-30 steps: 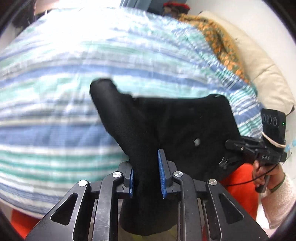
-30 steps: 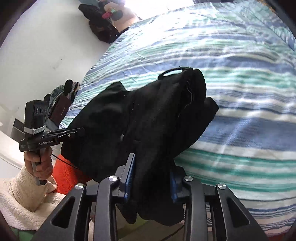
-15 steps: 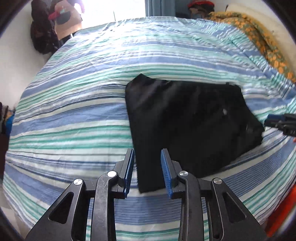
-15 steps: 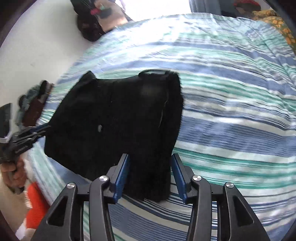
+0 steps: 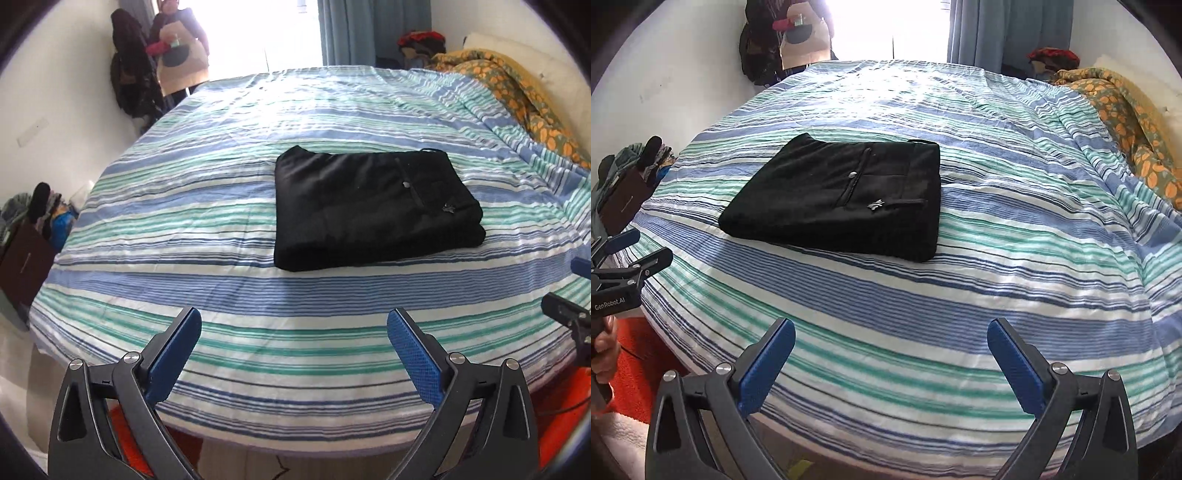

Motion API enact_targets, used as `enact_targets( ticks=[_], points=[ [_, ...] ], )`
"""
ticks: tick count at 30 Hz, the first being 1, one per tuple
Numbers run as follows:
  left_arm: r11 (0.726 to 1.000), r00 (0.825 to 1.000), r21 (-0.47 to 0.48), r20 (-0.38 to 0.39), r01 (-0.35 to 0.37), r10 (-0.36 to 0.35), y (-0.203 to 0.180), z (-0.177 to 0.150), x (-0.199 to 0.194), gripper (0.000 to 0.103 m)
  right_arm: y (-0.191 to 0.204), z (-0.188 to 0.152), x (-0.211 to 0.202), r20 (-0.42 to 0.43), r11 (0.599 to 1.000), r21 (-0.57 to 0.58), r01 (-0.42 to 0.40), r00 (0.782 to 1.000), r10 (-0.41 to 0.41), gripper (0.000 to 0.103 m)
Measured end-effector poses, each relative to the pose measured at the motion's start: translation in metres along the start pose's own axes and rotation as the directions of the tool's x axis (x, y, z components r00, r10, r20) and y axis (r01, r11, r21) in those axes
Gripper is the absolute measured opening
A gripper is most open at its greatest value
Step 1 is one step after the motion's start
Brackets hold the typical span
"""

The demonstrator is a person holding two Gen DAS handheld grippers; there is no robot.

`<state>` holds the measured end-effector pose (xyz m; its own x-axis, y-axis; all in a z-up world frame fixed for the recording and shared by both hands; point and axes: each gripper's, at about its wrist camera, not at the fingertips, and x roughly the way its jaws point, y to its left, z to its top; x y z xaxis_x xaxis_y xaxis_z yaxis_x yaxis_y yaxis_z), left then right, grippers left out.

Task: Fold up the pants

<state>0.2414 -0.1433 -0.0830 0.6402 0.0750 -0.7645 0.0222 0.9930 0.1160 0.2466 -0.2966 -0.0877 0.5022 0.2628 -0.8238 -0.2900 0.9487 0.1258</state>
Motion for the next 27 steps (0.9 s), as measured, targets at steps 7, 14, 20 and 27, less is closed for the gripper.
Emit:
enact_targets(
  ticks=[7, 14, 20, 27],
  points=[
    [1.0, 0.998, -0.004, -0.056, 0.007, -0.007, 0.006, -0.015, -0.029, 0.101, 0.037, -0.004, -0.026, -0.011, 0.998, -0.052, 0.026, 1.0, -0.027, 0.103],
    [1.0, 0.999, 0.004, -0.041, 0.018, -0.018, 0.003, -0.01, -0.043, 0.101, 0.04, -0.001, -0.039, 0.007, 0.995, -0.056, 0.083, 0.997, -0.083, 0.103],
    [1.0, 0.999, 0.011, -0.048, 0.023, -0.022, 0.001, -0.011, -0.04, 0.101, 0.037, -0.008, -0.037, -0.01, 0.995, -0.043, 0.086, 0.996, -0.087, 0.103],
    [0.999, 0.998, 0.005, -0.059, 0.036, -0.036, -0.001, -0.013, -0.038, 0.101, 0.035, -0.009, -0.039, -0.003, 0.997, -0.025, 0.076, 0.997, -0.076, 0.103]
  ],
)
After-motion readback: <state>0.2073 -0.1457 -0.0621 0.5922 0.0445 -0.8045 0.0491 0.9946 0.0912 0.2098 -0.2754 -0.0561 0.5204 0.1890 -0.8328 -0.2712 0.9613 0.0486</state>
